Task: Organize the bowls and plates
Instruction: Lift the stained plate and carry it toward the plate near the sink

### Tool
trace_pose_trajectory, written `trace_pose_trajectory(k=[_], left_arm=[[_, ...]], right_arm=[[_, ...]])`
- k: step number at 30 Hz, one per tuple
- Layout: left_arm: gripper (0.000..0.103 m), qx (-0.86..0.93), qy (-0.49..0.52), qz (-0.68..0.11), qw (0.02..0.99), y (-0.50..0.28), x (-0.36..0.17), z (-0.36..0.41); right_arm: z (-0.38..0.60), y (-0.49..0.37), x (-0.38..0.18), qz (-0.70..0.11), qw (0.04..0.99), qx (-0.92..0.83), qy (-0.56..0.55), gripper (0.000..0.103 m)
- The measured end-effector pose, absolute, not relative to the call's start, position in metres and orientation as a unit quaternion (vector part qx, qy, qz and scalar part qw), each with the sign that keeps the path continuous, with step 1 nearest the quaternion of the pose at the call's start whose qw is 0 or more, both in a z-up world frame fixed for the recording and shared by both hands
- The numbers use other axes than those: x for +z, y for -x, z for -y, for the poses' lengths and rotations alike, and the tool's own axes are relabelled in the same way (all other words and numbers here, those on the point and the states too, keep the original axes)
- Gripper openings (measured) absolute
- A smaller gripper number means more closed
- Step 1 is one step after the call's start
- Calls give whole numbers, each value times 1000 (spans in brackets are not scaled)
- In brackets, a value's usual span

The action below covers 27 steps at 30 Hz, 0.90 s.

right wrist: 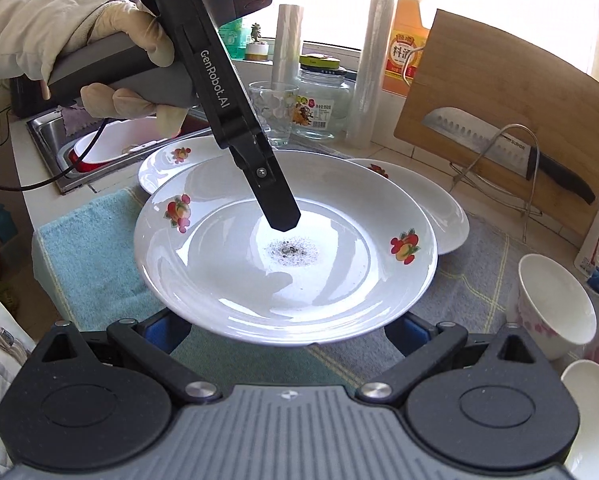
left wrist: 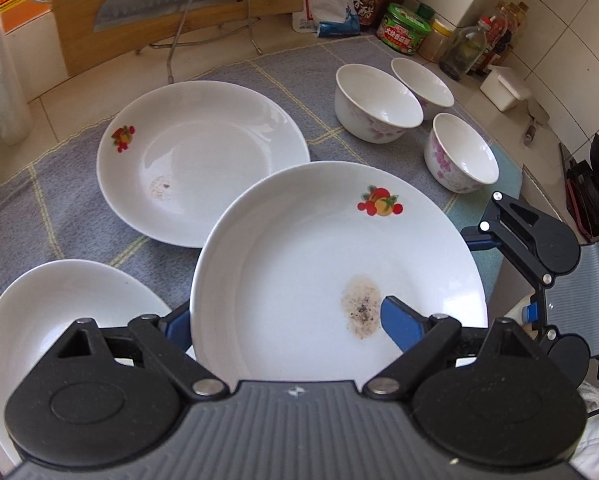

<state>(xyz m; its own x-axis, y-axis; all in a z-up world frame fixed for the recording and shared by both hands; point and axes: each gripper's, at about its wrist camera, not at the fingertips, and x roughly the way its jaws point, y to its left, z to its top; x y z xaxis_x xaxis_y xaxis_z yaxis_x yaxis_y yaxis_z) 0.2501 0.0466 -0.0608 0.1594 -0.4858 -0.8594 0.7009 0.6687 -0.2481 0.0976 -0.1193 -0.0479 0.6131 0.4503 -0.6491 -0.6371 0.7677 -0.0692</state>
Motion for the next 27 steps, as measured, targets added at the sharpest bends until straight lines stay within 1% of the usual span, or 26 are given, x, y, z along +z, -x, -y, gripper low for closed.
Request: trace_pose_trajectory(k=[15, 27], left_arm=[[92, -350, -65, -510, 783, -269, -63, -136], [91, -347, -39, -517, 781, -287, -82, -180]], right_arm=[[49, -147, -52, -317, 862, 358, 169, 103], [15, -168, -54, -333, 849, 366, 187, 103]])
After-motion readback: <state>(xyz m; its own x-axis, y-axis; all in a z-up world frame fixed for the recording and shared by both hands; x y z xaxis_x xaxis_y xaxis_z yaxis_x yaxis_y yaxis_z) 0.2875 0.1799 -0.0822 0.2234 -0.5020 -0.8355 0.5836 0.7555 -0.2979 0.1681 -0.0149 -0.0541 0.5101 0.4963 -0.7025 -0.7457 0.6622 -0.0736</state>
